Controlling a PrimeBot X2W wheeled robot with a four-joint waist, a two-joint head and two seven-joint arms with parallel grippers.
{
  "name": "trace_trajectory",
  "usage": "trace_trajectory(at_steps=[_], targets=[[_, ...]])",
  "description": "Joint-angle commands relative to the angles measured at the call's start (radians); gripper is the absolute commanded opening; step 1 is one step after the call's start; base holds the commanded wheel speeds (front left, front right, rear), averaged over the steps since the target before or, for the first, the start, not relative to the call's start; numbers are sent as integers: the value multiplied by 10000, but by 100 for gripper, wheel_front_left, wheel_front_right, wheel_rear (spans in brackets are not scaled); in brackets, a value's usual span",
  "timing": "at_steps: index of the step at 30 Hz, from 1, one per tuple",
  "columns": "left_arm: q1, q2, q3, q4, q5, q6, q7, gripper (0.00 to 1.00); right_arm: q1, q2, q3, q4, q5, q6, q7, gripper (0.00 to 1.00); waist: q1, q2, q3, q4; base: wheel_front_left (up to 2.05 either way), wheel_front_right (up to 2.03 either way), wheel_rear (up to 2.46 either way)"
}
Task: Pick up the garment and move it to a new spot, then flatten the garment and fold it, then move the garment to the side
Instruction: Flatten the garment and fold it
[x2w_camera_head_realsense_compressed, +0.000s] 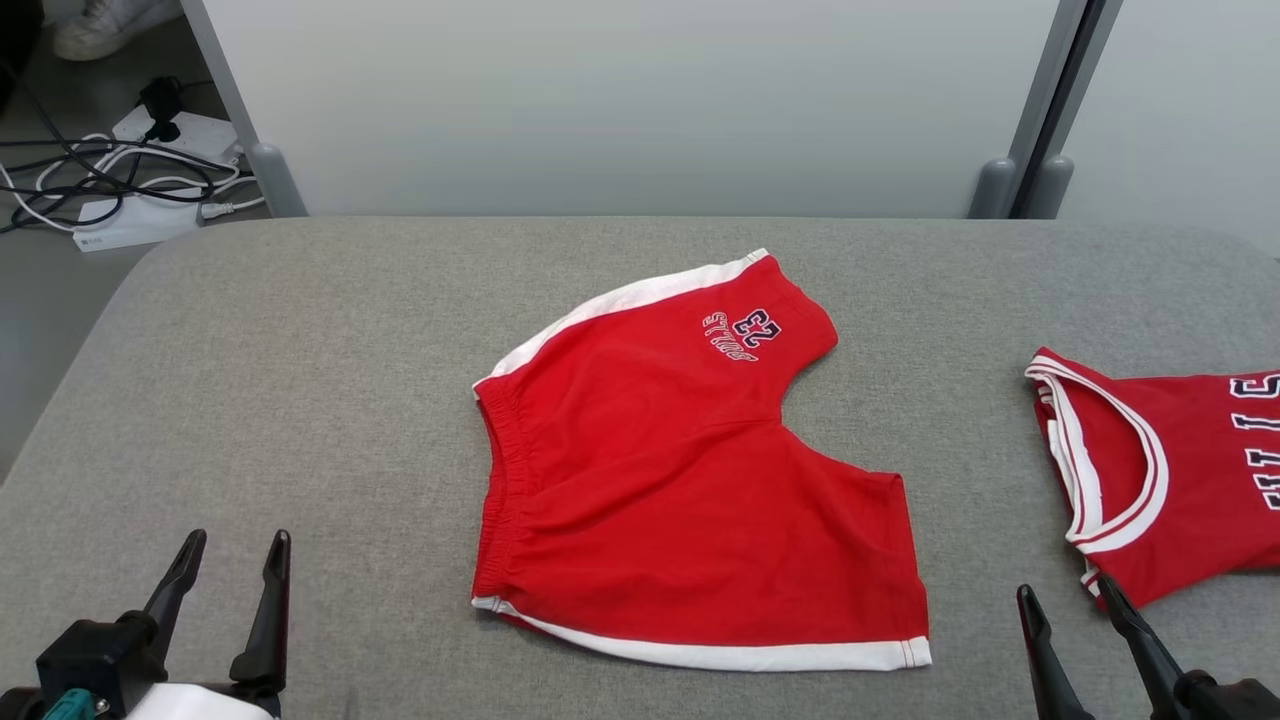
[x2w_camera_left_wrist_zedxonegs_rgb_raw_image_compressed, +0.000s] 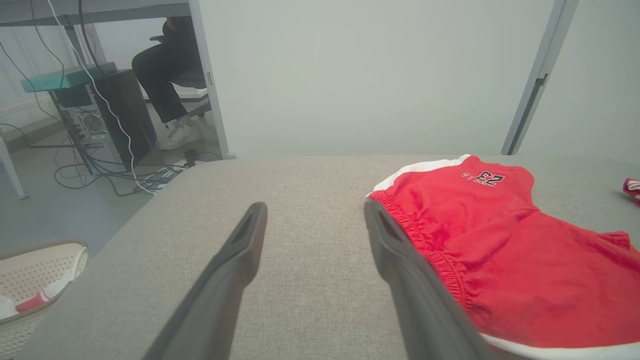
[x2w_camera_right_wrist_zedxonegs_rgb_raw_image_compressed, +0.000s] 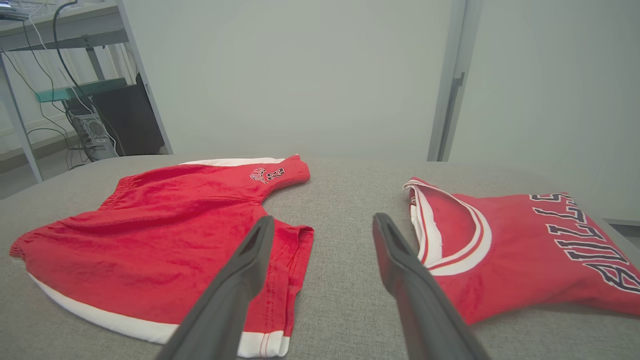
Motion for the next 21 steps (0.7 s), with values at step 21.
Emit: trace_trajectory(at_steps=[21], targets=[[-1731,-863,-1189,887,337,-1589,379,100,-1162,-501,1429,875,454,0,138,100,0,0,1297,61,0,0,0]])
